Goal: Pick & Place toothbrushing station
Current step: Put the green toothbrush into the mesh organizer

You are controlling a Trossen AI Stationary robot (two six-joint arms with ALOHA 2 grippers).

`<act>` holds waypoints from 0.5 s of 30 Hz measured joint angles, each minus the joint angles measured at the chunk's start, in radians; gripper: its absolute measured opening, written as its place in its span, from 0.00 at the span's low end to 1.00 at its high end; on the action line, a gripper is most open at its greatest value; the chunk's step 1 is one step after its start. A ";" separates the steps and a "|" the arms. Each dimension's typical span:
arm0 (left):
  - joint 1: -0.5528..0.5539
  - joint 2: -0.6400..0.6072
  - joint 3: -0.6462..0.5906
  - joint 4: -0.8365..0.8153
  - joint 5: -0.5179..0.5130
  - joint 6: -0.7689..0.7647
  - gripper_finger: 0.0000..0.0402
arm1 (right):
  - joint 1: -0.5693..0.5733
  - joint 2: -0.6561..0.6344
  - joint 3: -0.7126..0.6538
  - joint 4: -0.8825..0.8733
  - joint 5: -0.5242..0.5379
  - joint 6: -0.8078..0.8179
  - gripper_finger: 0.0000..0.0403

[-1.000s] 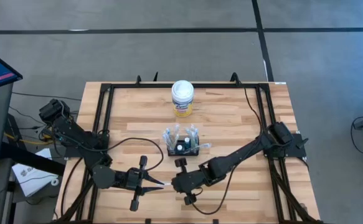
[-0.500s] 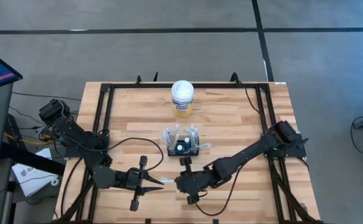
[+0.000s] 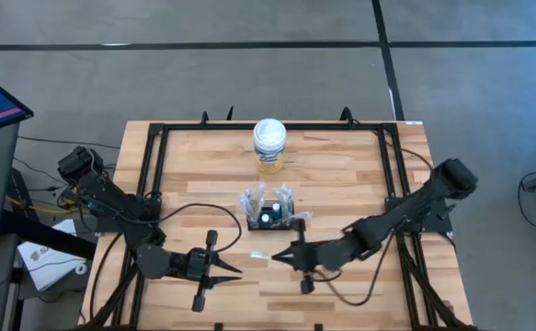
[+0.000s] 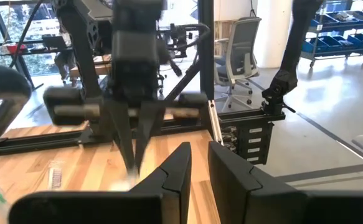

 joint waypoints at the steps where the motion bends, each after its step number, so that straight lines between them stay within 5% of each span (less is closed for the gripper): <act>1: 0.002 0.000 0.000 0.000 0.000 0.000 0.12 | 0.002 -0.027 -0.041 0.065 0.000 -0.022 0.00; 15: 0.008 0.000 0.000 0.003 -0.001 0.002 0.12 | -0.046 -0.165 -0.422 0.827 0.000 -0.219 0.00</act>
